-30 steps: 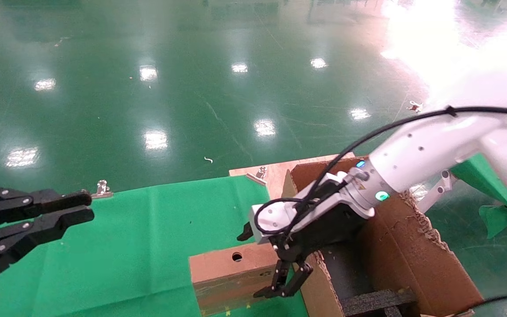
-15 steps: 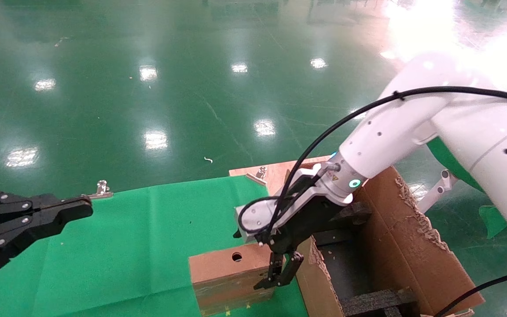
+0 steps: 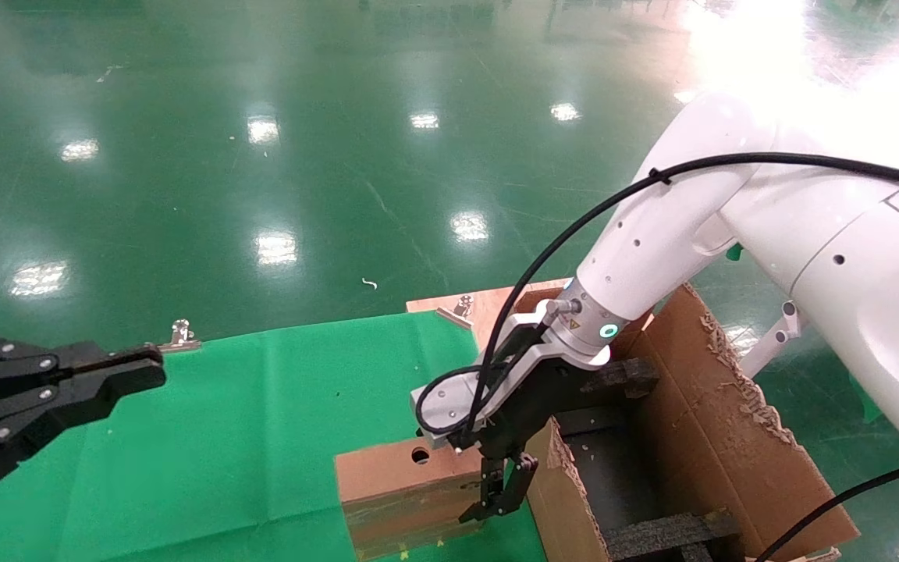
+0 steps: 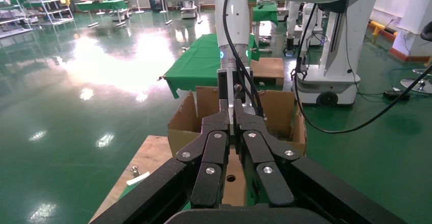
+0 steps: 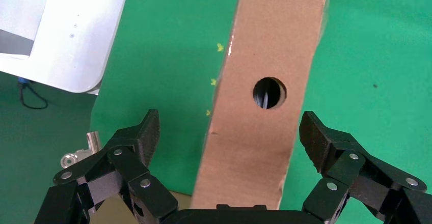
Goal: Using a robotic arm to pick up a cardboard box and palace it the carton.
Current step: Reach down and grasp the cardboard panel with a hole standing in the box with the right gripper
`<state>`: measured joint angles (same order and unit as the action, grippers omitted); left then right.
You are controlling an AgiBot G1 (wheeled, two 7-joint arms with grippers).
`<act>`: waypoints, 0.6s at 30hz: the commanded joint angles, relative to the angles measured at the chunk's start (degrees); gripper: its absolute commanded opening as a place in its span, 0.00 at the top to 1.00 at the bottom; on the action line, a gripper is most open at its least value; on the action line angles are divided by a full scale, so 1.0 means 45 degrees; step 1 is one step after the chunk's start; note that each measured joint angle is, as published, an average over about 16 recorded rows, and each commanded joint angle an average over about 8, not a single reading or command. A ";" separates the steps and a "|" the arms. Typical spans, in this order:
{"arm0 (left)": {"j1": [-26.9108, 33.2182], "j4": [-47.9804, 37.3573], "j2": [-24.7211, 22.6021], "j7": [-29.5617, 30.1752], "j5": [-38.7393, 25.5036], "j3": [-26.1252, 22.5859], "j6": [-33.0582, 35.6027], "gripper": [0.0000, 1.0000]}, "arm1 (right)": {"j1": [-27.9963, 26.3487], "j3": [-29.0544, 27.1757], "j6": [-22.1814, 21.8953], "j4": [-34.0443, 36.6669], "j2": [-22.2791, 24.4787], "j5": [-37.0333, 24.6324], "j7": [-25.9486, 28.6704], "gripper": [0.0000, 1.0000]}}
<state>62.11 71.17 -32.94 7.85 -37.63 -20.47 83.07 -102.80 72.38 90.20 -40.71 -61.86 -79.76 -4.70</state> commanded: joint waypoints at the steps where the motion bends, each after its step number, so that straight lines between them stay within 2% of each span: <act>1: -0.0001 -0.0001 0.0001 0.0000 0.0001 0.0001 -0.0001 0.00 | -0.0039 0.0080 -0.0003 0.0098 -0.0050 0.0040 -0.0067 1.00; 18: -0.0001 -0.0001 0.0001 -0.0001 0.0000 0.0000 -0.0001 0.00 | 0.0016 -0.0026 0.0008 -0.0041 0.0012 0.0023 -0.0008 1.00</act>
<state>62.10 71.17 -32.94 7.85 -37.63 -20.46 83.07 -102.74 72.27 90.23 -40.88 -61.81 -79.65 -4.74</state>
